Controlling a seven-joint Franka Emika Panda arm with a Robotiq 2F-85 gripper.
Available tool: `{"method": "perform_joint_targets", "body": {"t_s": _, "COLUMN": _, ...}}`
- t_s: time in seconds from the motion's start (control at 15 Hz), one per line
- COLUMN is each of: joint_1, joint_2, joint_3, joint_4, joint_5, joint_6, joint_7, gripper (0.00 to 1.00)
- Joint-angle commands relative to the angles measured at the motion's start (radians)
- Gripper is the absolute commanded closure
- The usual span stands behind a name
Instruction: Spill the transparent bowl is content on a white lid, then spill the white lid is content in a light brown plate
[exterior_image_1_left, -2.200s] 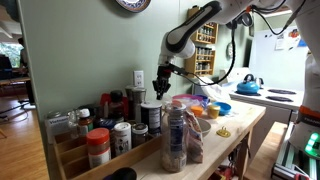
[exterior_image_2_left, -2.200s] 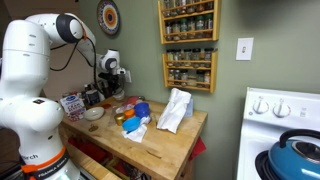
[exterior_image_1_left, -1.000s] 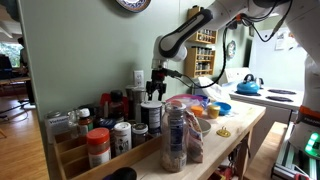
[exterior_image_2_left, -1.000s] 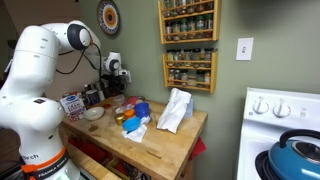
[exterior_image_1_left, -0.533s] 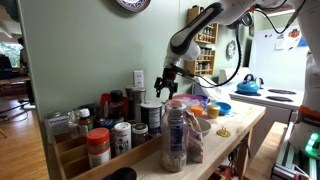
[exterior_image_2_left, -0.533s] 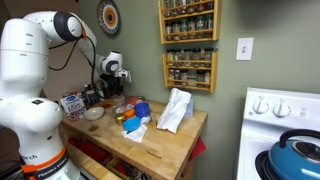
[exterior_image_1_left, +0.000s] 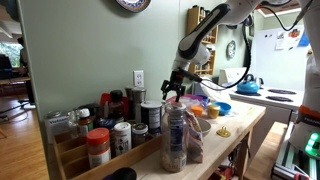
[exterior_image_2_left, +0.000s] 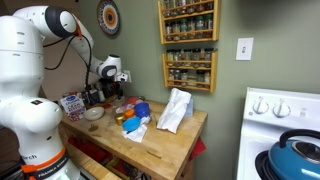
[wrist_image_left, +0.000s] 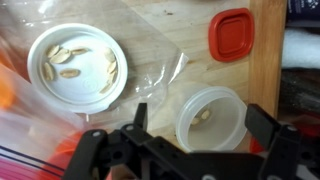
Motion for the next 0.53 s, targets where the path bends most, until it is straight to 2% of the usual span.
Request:
{"method": "perform_joint_targets", "body": {"t_s": 0.0, "joint_1": -0.010, "joint_2": -0.003, "joint_3": -0.028, "joint_4": -0.006, "joint_5": -0.015, "joint_6": -0.081, "joint_7": 0.123, "gripper": 0.00}}
{"method": "perform_joint_targets", "body": {"t_s": 0.47, "joint_1": -0.028, "joint_2": -0.018, "joint_3": -0.083, "joint_4": -0.062, "joint_5": 0.010, "joint_6": -0.228, "joint_7": 0.369, "gripper": 0.00}}
